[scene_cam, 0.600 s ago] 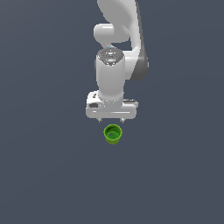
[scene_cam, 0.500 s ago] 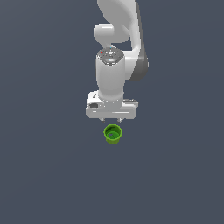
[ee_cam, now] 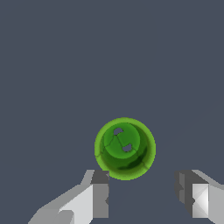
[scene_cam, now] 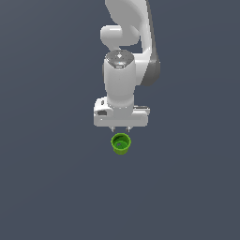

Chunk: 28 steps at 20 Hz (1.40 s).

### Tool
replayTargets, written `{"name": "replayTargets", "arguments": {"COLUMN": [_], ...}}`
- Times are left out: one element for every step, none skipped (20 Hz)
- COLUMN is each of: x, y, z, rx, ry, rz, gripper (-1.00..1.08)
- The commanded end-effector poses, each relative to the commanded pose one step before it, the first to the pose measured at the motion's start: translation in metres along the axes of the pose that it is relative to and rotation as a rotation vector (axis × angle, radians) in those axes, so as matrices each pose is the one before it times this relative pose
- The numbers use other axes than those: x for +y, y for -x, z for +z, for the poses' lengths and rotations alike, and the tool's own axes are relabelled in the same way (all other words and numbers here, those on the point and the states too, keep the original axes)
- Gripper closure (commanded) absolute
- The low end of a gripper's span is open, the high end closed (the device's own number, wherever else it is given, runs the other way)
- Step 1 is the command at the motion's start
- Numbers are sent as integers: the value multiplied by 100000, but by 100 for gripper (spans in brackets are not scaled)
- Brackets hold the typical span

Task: Pick up the object and move it to a goal position.

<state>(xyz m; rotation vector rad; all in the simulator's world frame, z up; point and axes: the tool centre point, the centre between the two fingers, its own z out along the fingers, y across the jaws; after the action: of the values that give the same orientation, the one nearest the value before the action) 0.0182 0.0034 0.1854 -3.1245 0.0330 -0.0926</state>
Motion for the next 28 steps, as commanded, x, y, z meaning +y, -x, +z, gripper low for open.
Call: {"name": "replayTargets", "arguments": {"x": [-31, -24, -20, -29, -33, -41, -45, -51, -58, -62, -69, -76, -83, -89, -96, -103, -111, -120, -125, -127, -129, -132, -133, -135, -137, -139, -141, -142], "y": [-14, -12, -16, -18, -21, -25, -28, -30, -33, -36, -38, -41, -43, -45, -47, -49, -50, -51, -51, -49, -47, -45, -43, -41, -38, -36, -33, -31], "z": [53, 43, 59, 70, 81, 93, 104, 116, 127, 139, 151, 162, 174, 185, 196, 206, 216, 225, 232, 229, 226, 222, 218, 214, 210, 206, 201, 197], "rx": [-137, -115, -153, -181, -209, -237, -263, -290, -312, -336, -358, -377, -393, -406, -416, -421, -421, -416, -401, -368, -333, -297, -260, -222, -184, -144, -104, -63], "ry": [94, 121, 166, 201, 237, 273, 313, 357, 399, 448, 500, 554, 610, 672, 735, 801, 870, 941, 1004, 1030, 1053, 1073, 1094, 1112, 1131, 1146, 1162, 1175], "rz": [318, 294, 393, 467, 546, 627, 707, 789, 866, 953, 1040, 1126, 1213, 1303, 1391, 1478, 1567, 1653, 1721, 1726, 1727, 1726, 1728, 1728, 1730, 1729, 1731, 1733], "gripper": [-20, -20, -20, -20, -20, -20, -20, -20, -20, -20, -20, -20, -20, -20, -20, -20, -20, -20, -20, -20, -20, -20, -20, -20, -20, -20, -20, -20]}}
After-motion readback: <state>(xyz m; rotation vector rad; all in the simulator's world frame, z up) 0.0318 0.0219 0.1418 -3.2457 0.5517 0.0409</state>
